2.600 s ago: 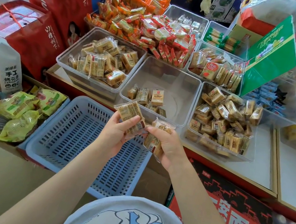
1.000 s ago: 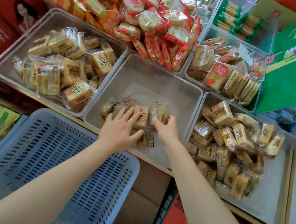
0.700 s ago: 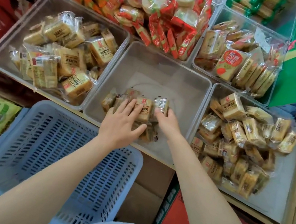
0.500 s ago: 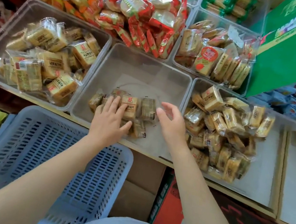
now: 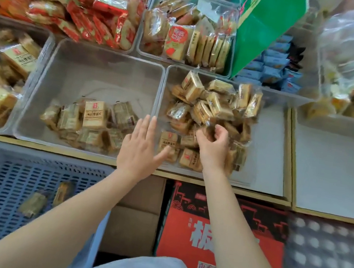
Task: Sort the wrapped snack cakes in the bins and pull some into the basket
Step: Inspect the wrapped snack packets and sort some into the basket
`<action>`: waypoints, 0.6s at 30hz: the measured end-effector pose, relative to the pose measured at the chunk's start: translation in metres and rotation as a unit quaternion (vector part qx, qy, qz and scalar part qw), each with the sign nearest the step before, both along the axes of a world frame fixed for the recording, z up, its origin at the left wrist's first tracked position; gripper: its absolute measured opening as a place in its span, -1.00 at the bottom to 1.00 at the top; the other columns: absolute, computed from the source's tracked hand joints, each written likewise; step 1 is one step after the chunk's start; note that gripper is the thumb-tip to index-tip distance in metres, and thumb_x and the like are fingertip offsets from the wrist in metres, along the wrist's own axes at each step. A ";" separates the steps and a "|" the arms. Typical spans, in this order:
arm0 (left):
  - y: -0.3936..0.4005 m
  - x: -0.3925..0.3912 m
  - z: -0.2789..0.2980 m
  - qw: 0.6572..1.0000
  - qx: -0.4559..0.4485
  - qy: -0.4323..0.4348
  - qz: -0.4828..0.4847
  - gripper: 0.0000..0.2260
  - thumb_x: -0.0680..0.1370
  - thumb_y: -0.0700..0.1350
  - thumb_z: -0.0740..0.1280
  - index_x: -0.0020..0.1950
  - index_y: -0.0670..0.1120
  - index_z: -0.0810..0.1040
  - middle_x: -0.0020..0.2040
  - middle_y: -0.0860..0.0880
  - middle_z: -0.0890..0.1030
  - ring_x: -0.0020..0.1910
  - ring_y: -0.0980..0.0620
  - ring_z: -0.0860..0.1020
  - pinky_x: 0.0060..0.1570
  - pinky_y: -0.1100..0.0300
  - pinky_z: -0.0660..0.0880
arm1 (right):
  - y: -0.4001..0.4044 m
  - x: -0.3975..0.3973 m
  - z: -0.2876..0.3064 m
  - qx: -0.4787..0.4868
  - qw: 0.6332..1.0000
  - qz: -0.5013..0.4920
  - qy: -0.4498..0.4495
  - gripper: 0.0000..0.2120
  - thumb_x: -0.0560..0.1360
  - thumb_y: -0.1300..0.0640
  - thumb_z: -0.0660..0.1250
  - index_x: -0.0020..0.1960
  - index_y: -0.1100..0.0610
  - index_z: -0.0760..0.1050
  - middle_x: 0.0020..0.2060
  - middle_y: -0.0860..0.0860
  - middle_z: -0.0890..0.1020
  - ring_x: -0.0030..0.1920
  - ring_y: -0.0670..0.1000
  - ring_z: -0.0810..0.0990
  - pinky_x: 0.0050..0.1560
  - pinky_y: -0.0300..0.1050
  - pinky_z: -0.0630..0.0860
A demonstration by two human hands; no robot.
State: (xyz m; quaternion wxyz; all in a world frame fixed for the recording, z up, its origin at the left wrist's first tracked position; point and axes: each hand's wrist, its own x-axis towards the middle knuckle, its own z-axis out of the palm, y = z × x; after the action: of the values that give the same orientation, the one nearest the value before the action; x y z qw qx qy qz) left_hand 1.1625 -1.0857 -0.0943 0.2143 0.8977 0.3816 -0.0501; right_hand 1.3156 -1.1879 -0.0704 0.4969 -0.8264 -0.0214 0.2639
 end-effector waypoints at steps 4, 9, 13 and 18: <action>-0.001 0.002 -0.001 1.000 0.012 0.002 0.007 -0.19 0.61 0.39 0.00 0.69 -0.05 -0.16 0.70 -0.04 -0.07 0.67 0.00 -0.06 0.52 -0.09 0.26 | 0.006 0.009 -0.019 -0.051 0.997 0.053 -0.028 -0.37 0.52 0.20 0.46 0.51 0.15 0.28 0.38 0.03 0.40 0.35 -0.01 0.41 0.26 -0.19 0.39; -0.001 0.001 -0.004 1.000 0.021 0.000 0.007 -0.17 0.57 0.41 -0.07 0.69 -0.04 -0.13 0.70 -0.03 -0.03 0.67 0.01 -0.02 0.50 -0.09 0.33 | 0.003 0.013 -0.028 -0.107 0.987 0.103 -0.056 -0.32 0.50 0.23 0.50 0.50 0.19 0.24 0.42 0.14 0.43 0.44 0.13 0.40 0.42 0.02 0.41; 0.000 0.001 -0.005 1.000 0.024 -0.002 0.005 -0.16 0.55 0.43 -0.12 0.69 -0.04 -0.14 0.70 -0.03 -0.03 0.67 0.01 -0.02 0.49 -0.07 0.35 | 0.005 0.015 -0.030 -0.105 0.986 0.118 -0.056 -0.23 0.48 0.15 0.55 0.52 0.18 0.18 0.48 0.14 0.37 0.47 0.14 0.36 0.45 0.05 0.37; 0.000 0.001 -0.004 1.000 0.019 -0.006 0.006 -0.20 0.58 0.39 -0.06 0.69 -0.02 -0.16 0.70 -0.01 -0.07 0.67 0.03 -0.06 0.51 -0.04 0.31 | 0.005 0.014 -0.036 -0.105 0.988 0.073 -0.083 -0.42 0.49 0.10 0.53 0.37 0.12 0.30 0.32 0.08 0.50 0.30 0.12 0.51 0.20 0.04 0.52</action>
State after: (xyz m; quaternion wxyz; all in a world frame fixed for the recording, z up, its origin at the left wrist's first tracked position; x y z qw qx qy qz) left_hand 1.1636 -1.0858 -0.0986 0.2001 0.8997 0.3863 -0.0365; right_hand 1.3297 -1.1831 -0.1059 0.3832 -0.8892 -0.0952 0.2310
